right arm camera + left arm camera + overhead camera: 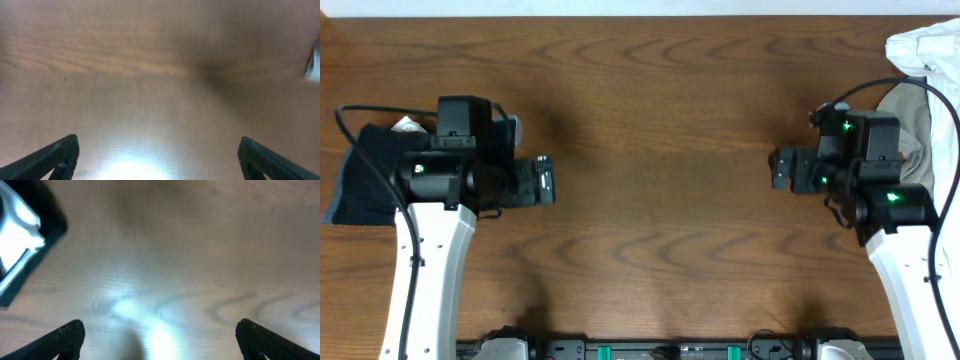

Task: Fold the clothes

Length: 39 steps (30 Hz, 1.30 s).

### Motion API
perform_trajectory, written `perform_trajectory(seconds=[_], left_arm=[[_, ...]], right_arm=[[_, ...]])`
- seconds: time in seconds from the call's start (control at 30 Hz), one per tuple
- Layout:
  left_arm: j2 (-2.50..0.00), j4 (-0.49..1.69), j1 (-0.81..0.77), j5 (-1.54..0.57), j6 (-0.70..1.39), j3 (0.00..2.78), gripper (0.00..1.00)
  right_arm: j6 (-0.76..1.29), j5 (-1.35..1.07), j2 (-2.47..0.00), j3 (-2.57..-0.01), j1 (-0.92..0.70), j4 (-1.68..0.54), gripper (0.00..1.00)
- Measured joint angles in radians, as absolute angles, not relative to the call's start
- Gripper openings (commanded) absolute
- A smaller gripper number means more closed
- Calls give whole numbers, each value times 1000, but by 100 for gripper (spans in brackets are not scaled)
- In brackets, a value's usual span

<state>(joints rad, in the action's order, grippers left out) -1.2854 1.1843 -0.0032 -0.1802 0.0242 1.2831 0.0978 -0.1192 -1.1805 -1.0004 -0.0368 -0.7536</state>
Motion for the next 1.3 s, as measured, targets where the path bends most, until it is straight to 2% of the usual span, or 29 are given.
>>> perform_trajectory(seconds=[0.23, 0.47, 0.63, 0.83, 1.3], left_arm=[[-1179, 1135, -3, -175, -4, 1232, 98], [-741, 1013, -3, -173, -23, 1028, 98], [-524, 972, -3, -176, -24, 891, 98], [-435, 998, -3, -176, -24, 869, 98], [-432, 1007, -3, -176, -24, 869, 98]], right_arm=[[193, -88, -1011, -994, -36, -865, 99], [272, -48, -610, -860, -36, -868, 99], [302, -26, -434, -764, -36, -874, 99], [311, -23, -389, -746, -36, -925, 99], [312, -22, -389, -745, -36, -1095, 99]])
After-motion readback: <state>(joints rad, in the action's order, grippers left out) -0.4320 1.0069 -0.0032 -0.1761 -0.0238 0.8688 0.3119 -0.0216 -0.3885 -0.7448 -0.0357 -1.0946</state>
